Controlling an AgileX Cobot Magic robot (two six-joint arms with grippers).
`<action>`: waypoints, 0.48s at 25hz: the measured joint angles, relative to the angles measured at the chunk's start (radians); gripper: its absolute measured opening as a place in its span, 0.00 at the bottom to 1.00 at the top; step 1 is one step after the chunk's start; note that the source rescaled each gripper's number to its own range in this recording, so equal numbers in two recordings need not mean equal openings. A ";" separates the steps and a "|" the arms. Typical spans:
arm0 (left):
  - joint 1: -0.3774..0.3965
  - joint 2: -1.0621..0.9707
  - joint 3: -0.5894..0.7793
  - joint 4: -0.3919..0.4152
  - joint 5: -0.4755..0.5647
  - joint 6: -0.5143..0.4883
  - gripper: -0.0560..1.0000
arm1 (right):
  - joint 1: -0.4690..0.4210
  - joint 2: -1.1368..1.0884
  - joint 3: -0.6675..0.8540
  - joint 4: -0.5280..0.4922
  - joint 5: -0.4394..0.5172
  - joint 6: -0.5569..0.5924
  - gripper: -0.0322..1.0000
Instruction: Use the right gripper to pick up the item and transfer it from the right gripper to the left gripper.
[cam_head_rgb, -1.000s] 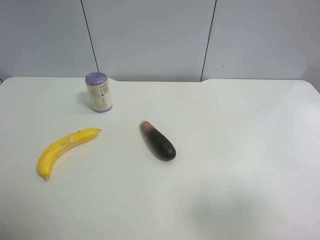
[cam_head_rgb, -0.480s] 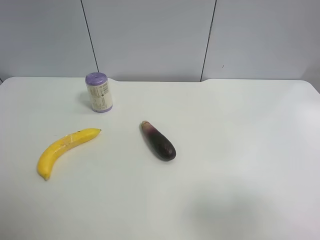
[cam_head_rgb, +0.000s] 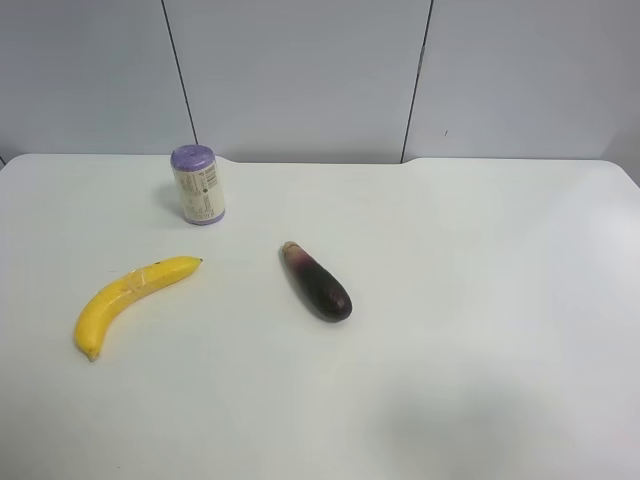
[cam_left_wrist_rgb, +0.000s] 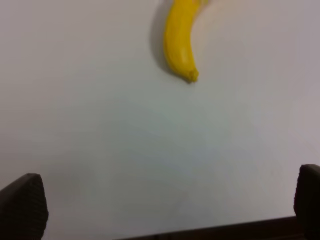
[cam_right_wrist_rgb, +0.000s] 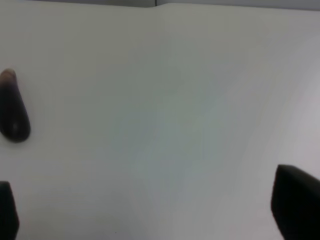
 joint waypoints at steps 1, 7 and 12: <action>0.000 -0.022 0.001 0.000 0.000 0.000 1.00 | 0.000 0.000 0.000 0.000 0.000 0.000 1.00; 0.000 -0.181 0.002 0.000 0.002 0.000 1.00 | 0.000 0.000 0.000 0.000 0.000 0.000 1.00; 0.000 -0.192 0.002 0.000 0.002 0.000 1.00 | 0.000 0.000 0.000 0.000 0.000 0.000 1.00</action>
